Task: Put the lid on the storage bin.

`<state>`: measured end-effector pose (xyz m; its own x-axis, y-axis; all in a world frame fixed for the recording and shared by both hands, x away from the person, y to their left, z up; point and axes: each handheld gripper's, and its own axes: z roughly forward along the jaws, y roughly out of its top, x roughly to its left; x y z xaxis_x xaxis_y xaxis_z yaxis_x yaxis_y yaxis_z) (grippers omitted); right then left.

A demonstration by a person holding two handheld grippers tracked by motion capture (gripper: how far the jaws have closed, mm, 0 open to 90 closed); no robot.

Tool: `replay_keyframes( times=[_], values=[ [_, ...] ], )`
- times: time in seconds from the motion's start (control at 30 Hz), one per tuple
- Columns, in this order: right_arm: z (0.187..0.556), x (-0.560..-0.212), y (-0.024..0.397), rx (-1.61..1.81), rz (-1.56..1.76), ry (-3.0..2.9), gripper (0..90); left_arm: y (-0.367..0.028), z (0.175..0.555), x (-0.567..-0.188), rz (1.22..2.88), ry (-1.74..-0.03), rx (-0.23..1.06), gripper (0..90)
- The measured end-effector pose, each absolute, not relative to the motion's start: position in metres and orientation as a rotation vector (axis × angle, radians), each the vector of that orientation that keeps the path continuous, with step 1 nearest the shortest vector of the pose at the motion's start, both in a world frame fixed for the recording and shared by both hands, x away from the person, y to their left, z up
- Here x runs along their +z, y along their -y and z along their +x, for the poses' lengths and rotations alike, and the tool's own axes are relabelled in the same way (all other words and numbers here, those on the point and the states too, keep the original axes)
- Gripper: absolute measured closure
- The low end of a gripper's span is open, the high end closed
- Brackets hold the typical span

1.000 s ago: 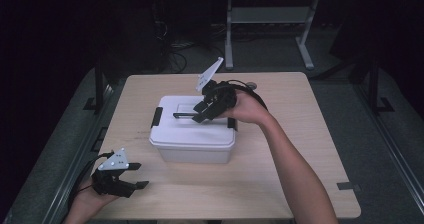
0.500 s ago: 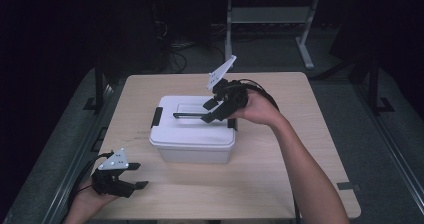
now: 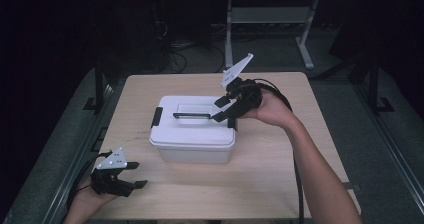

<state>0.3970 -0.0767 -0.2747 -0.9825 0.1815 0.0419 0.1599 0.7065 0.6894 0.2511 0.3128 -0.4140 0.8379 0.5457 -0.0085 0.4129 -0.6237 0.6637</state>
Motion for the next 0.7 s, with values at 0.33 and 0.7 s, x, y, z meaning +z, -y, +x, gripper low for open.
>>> replay_keyframes(
  times=[0.33,0.7],
  values=[
    [0.396,-0.278,0.084,1.158,0.310,-2.876,40.9,-0.315,0.253,-0.414,2.330,-0.701,0.252,29.9],
    [0.392,-0.280,0.097,1.164,0.346,-2.859,39.4,-0.316,0.254,-0.413,2.317,-0.706,0.250,29.5]
  ],
)
